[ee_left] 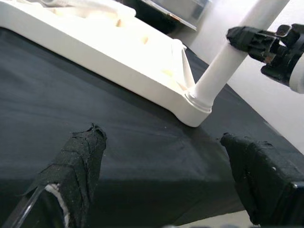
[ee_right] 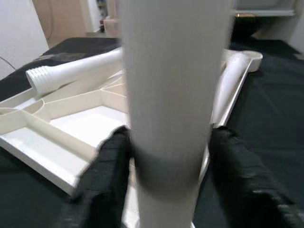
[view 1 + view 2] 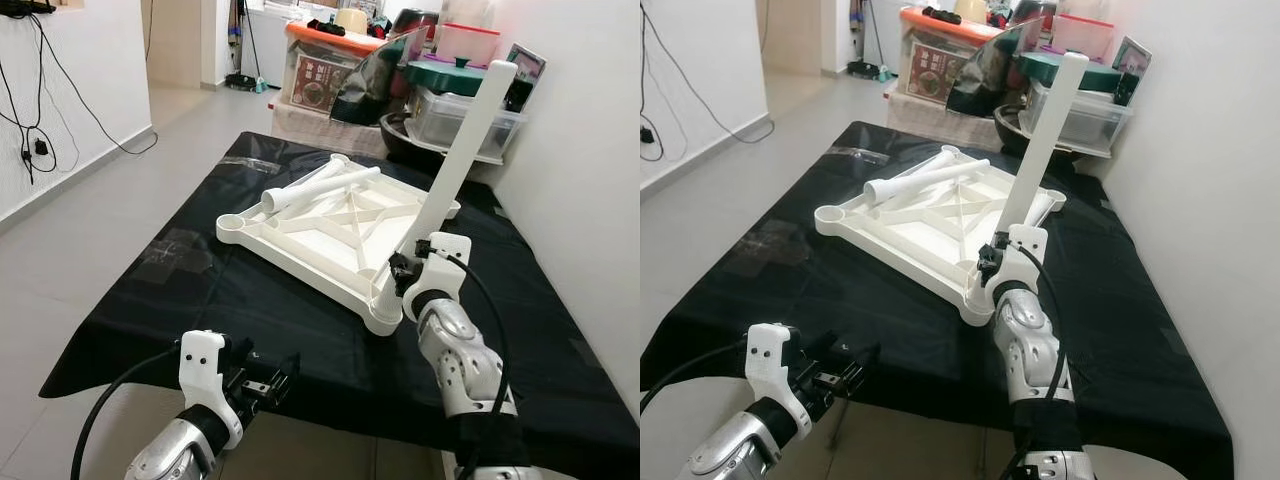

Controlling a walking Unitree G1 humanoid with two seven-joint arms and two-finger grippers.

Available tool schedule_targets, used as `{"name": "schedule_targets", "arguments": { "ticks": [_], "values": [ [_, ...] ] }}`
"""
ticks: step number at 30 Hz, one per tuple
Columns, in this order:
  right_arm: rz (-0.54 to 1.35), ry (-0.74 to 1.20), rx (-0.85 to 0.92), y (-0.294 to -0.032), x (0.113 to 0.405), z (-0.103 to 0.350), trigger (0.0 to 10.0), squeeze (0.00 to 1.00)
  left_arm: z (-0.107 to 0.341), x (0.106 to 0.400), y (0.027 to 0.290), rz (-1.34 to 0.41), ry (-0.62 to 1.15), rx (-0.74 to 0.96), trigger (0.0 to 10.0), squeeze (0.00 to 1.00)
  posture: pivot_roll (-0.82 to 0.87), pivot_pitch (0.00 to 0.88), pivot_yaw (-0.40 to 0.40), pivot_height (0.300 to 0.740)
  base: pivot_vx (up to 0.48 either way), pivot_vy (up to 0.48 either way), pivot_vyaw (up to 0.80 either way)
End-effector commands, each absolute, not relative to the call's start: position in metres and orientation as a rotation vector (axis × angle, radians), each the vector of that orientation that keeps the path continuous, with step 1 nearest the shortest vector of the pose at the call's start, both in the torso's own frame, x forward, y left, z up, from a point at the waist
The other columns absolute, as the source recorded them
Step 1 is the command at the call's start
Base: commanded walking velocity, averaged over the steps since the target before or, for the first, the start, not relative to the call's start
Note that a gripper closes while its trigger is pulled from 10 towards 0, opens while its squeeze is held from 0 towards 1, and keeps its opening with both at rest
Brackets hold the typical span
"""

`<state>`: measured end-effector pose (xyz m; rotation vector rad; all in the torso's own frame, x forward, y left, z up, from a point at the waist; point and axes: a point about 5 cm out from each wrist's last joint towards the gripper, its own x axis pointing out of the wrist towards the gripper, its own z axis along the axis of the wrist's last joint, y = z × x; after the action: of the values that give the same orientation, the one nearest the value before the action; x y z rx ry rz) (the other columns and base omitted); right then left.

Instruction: Building children table

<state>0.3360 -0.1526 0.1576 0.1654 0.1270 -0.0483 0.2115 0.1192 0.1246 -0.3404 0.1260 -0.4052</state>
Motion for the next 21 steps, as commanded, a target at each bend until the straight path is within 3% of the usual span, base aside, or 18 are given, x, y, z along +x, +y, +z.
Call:
{"name": "schedule_targets", "arguments": {
  "ticks": [1, 3, 4, 7, 12, 21],
  "values": [
    [-0.043, 0.113, 0.178, -0.154, 0.335, 0.159, 10.0, 1.00, 0.124, 0.212, 0.116, -0.424, 0.132, -0.344, 10.0, 0.00, 0.13, 0.000, -0.170, 0.740, 0.000, 0.000, 0.00],
    [-0.015, 0.092, 0.188, -0.153, 0.338, 0.164, 10.0, 1.00, 0.124, 0.212, 0.117, -0.425, 0.131, -0.344, 10.0, 0.00, 0.13, 0.000, -0.170, 0.740, 0.000, 0.000, 0.00],
    [0.037, 0.069, 0.198, -0.152, 0.343, 0.173, 10.0, 0.00, 0.124, 0.212, 0.117, -0.424, 0.131, -0.343, 10.0, 0.00, 0.13, 0.000, -0.172, 0.740, 0.000, 0.000, 0.00],
    [0.097, 0.048, 0.203, -0.152, 0.347, 0.180, 10.0, 0.00, 0.124, 0.212, 0.118, -0.423, 0.131, -0.343, 10.0, 0.00, 0.13, 0.000, -0.172, 0.740, 0.000, 0.000, 0.00],
    [0.512, -0.022, 0.069, -0.167, 0.356, 0.199, 10.0, 0.00, 0.124, 0.213, 0.117, -0.432, 0.131, -0.342, 10.0, 0.00, 0.12, 0.000, -0.172, 0.740, 0.000, 0.000, 0.00],
    [0.720, 0.076, -0.051, -0.168, 0.363, 0.178, 10.0, 0.00, 0.125, 0.214, 0.115, -0.432, 0.126, -0.347, 10.0, 0.00, 0.14, 0.000, -0.188, 0.740, 0.000, 0.000, 0.00]
  ]
}}
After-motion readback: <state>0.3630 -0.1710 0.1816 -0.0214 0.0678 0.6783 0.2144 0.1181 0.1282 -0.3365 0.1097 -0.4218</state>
